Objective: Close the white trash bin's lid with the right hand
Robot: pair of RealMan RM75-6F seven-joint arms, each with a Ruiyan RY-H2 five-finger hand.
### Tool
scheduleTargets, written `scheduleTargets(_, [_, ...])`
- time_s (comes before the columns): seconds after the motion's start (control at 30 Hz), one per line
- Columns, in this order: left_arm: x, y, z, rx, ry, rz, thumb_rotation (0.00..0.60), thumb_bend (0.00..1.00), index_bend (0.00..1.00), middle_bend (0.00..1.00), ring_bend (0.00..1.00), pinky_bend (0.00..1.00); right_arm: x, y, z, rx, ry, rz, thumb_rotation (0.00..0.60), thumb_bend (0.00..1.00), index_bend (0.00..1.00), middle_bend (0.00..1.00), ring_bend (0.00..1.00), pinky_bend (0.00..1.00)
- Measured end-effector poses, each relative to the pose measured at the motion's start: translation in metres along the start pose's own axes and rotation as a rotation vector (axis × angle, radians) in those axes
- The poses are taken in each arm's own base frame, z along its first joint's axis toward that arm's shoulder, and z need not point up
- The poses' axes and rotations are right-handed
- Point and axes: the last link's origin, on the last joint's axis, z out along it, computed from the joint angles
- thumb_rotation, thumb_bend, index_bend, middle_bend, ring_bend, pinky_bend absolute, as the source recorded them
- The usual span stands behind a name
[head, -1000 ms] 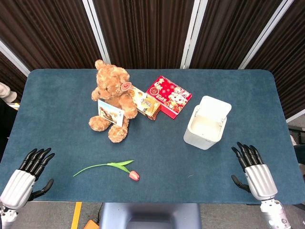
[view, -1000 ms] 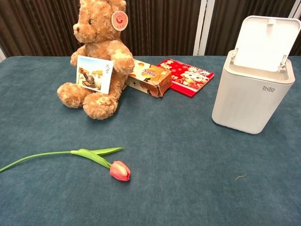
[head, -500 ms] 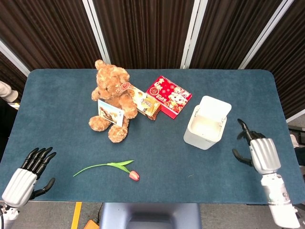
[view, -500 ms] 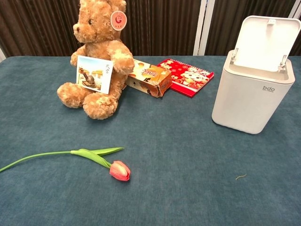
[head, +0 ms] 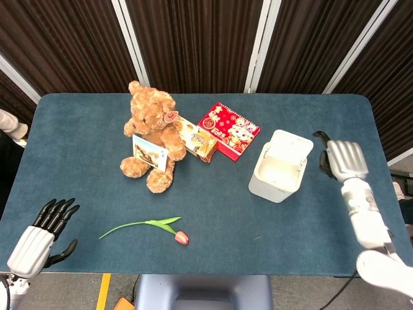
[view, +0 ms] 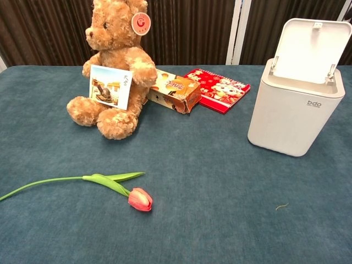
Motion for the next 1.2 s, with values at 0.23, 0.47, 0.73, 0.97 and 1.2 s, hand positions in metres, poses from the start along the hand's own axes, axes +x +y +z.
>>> scheduleTargets(0.23, [0.0,0.0,0.0,0.003,-0.002,0.004,0.6,0.39,0.0,0.0,0.0,0.01,0.006,-0.028,0.016,0.039,-0.103,-0.067,0.6,0.87,0.35,1.0,1.0,1.0])
scheduleTargets(0.47, [-0.001,0.001,-0.002,0.002,-0.001,0.01,0.6,0.39,0.0,0.0,0.0,0.01,0.003,-0.03,-0.002,0.112,-0.096,-0.109,0.6,0.87,0.34,1.0,1.0,1.0])
scheduleTargets(0.73, [0.0,0.002,-0.003,-0.003,0.002,0.007,0.6,0.39,0.0,0.0,0.0,0.01,-0.018,-0.027,-0.047,0.223,-0.094,-0.212,0.6,0.87,0.33,1.0,1.0,1.0])
scheduleTargets(0.97, [0.001,0.002,-0.003,-0.005,0.008,-0.001,0.6,0.39,0.0,0.0,0.0,0.01,-0.052,-0.021,-0.07,0.263,-0.132,-0.288,0.6,0.87,0.33,1.0,1.0,1.0])
scheduleTargets(1.2, [0.002,0.001,-0.004,-0.002,0.014,-0.001,0.6,0.39,0.0,0.0,0.0,0.01,-0.081,-0.022,-0.065,0.252,-0.18,-0.336,0.6,0.87,0.33,1.0,1.0,1.0])
